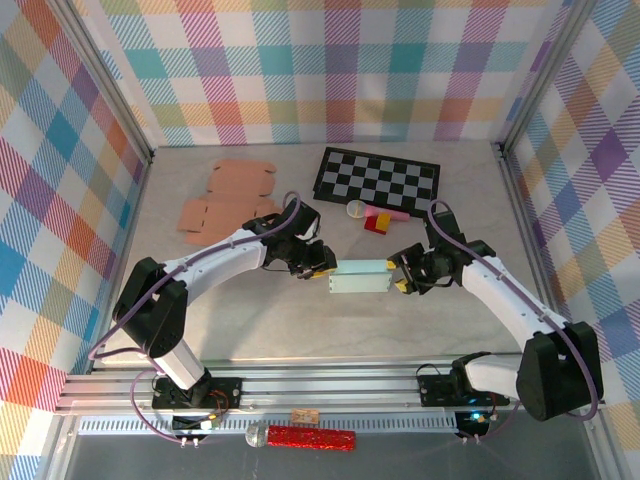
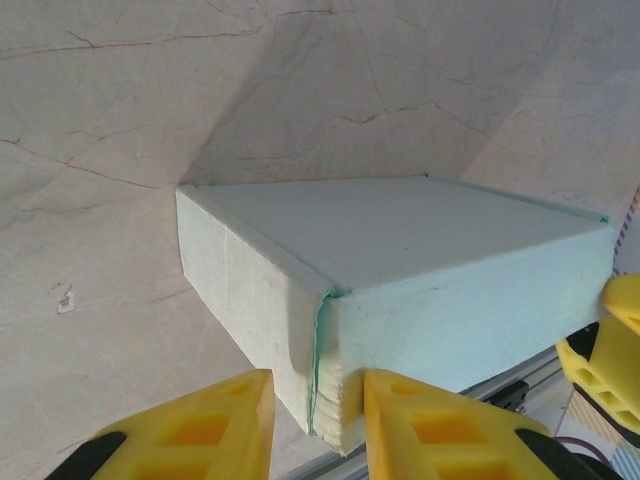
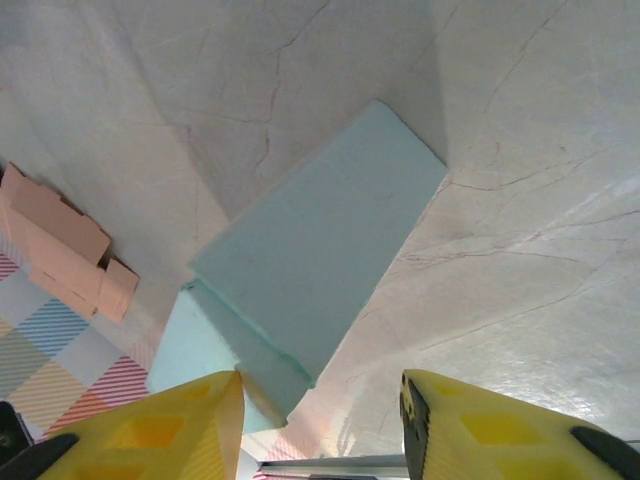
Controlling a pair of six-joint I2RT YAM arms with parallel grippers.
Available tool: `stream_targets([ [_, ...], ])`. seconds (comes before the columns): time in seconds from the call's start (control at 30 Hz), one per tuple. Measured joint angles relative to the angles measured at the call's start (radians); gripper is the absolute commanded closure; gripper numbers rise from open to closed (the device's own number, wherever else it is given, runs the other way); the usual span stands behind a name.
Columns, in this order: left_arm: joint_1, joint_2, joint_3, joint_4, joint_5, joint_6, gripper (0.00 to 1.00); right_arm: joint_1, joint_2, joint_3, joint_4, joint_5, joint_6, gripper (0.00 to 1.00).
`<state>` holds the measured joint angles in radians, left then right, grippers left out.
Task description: Fold the paper box
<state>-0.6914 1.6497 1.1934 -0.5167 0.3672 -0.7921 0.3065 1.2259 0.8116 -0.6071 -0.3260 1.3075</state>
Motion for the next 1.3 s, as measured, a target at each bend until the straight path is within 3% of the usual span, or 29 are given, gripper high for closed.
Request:
stream_targets([
  [0.3,0.0,0.011,0.0,0.001,0.008,0.004,0.73,-0.006,0.029,0.001,0.011,-0.016,-0.035,0.71],
  [0.5,0.0,0.014,0.0,0.013,0.017,0.017,0.79,-0.013,0.034,0.003,0.011,-0.03,-0.039,0.71],
  [0.6,-0.002,0.014,0.0,0.019,0.018,0.038,0.82,-0.013,0.034,0.016,-0.006,-0.023,-0.042,0.65],
  [0.8,-0.039,0.014,0.004,0.024,-0.002,0.104,0.82,-0.013,0.021,0.053,-0.08,0.005,-0.037,0.3],
  [0.87,-0.055,0.014,0.004,0.027,-0.011,0.115,0.82,-0.013,-0.003,0.053,-0.08,-0.003,-0.01,0.23],
  [1.03,-0.07,0.014,0.004,0.037,-0.033,0.132,0.82,0.007,-0.058,0.026,-0.011,-0.024,0.146,0.14],
  [1.3,-0.092,0.008,0.0,0.051,-0.068,0.135,0.83,0.054,-0.053,-0.06,0.065,-0.026,0.321,0.14],
])
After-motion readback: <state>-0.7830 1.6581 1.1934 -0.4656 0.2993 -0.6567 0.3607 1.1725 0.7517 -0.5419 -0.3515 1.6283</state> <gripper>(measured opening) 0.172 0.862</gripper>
